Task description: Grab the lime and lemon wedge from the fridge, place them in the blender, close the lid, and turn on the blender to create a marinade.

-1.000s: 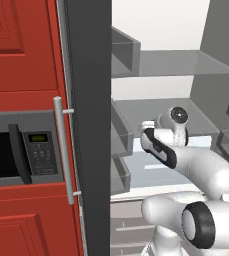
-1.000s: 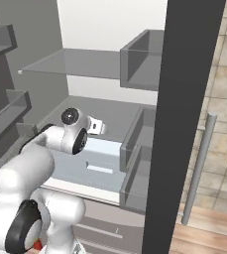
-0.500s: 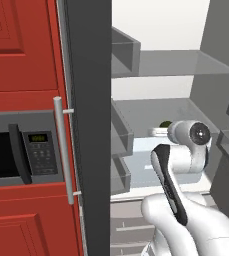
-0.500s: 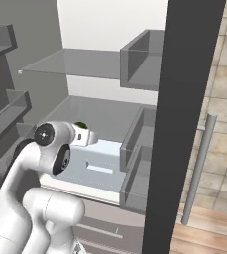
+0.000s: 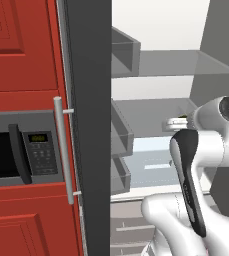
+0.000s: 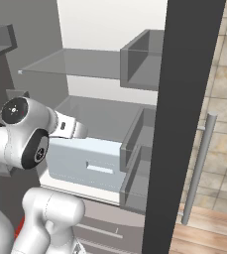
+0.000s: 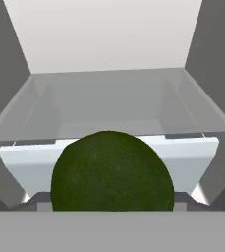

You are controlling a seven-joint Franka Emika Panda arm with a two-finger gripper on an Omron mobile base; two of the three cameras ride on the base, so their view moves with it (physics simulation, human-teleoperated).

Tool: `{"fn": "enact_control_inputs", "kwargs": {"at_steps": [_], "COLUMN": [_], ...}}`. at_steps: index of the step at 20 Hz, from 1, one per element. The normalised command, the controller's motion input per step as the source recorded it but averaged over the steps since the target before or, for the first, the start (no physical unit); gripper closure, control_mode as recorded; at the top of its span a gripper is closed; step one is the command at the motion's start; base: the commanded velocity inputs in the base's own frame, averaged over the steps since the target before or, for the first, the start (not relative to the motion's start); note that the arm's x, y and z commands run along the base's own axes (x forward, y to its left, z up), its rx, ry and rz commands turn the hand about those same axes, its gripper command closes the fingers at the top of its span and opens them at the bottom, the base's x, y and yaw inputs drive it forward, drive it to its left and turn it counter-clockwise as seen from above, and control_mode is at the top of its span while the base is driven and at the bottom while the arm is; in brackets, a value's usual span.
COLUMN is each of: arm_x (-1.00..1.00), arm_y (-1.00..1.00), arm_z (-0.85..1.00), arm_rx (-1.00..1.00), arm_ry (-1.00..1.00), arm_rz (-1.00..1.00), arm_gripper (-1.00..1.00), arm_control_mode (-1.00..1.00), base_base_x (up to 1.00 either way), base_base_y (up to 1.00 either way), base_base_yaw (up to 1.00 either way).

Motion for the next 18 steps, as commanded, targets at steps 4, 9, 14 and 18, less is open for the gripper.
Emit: {"fn": "enact_control_inputs", "kwargs": {"at_steps": [4,9,14,18], "arm_x": [-1.00,-1.00,-0.50,0.00], "arm_y": [0.00,-0.02,-0.01,0.00], "arm_z": [0.49,0.23,0.04,0.00], "arm_rx": [0.00,0.00,0.00,0.00], "arm_ry": [0.19,0.07,0.02,0.00], "arm_rz": [0.00,0.00,0.01,0.00], "arm_gripper": [1.00,1.00,1.00,1.00], "arm_control_mode": [-1.00,-1.00,-1.00,-1.00], "base_base_x": [0.00,0.00,0.00,0.00], "base_base_y": [0.00,0.00,0.00,0.00], "base_base_yaw": [0.00,0.00,0.00,0.00]}}
